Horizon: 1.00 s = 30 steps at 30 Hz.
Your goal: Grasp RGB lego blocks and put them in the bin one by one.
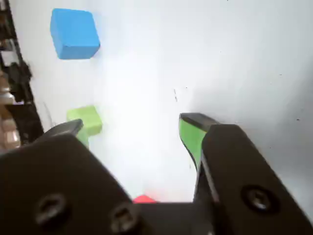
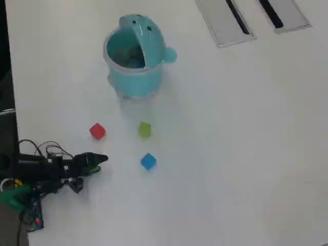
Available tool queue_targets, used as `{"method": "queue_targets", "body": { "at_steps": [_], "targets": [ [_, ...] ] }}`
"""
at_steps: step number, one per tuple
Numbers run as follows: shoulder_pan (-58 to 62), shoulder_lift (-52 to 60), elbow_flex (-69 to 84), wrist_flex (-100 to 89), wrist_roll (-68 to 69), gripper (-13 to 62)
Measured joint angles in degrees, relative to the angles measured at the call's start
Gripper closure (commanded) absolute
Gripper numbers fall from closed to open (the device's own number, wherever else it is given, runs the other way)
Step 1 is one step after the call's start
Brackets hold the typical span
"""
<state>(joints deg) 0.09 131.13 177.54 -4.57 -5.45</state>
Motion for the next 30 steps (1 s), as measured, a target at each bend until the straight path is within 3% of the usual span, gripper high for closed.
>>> {"method": "queue_targets", "body": {
  "at_steps": [23,30],
  "targets": [
    [-0.6,0.0,0.0,-0.4,0.0,15.5],
    [-0.6,0.0,0.0,-10.8,-2.9,15.7]
  ]
}}
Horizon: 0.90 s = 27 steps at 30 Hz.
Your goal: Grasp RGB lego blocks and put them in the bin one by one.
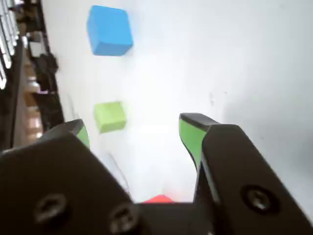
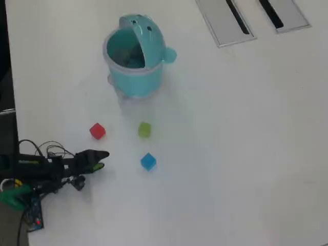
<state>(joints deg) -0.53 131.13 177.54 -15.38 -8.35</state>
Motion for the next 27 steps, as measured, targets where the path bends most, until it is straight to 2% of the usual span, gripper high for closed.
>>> {"method": "queue_targets", "body": {
  "at_steps": [12,17,27],
  "targets": [
    [-3.6,0.0,0.0,-25.6,-5.1,16.6],
    [-6.0,0.0,0.0,-34.7,-14.7,17.1],
    [-15.2,0.0,0.0,-39.0,-27.6,16.8]
  ]
}}
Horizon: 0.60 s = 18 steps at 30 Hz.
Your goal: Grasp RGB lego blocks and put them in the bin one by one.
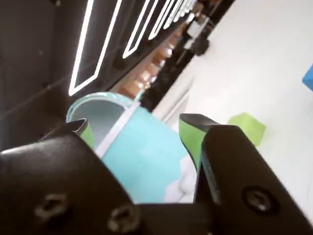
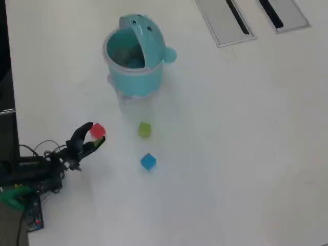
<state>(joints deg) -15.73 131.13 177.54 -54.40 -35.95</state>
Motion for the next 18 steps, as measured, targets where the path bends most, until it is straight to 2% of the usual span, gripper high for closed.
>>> {"method": "queue_targets", "body": {
  "at_steps": [18],
  "targets": [
    [-7.6,0.0,0.0,-3.1,-19.4,17.0]
  ]
}}
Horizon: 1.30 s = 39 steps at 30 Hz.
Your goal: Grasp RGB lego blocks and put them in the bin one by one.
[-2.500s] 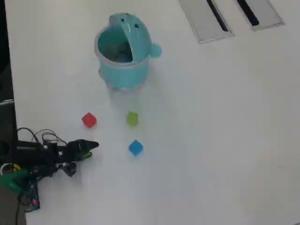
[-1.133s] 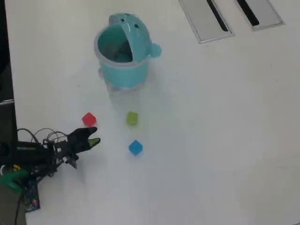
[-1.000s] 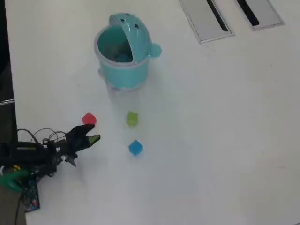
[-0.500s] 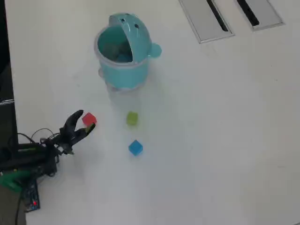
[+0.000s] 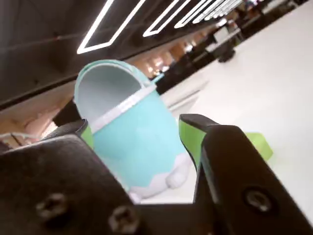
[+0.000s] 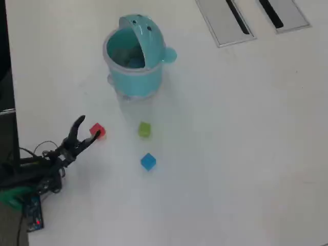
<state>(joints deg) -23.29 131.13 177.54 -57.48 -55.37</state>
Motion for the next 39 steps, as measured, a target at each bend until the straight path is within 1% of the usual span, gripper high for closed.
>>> {"method": "queue_targets", "body": {
  "at_steps": [4,10,14,19,25,29,33,39],
  "targets": [
    [-2.2,0.0,0.0,0.0,-3.0,17.0],
    [-2.8,0.0,-1.4,0.0,-3.7,17.0],
    [-7.0,0.0,-0.9,0.0,-4.1,17.1],
    [-12.9,0.0,-0.1,0.0,-14.7,17.1],
    [-13.4,0.0,-0.1,0.6,-16.5,17.0],
    [-12.2,0.0,-0.1,5.6,-21.8,16.8],
    [-9.7,0.0,-0.1,14.8,-28.6,16.3],
    [-10.1,0.0,-0.2,27.0,-31.4,16.4]
  ]
}}
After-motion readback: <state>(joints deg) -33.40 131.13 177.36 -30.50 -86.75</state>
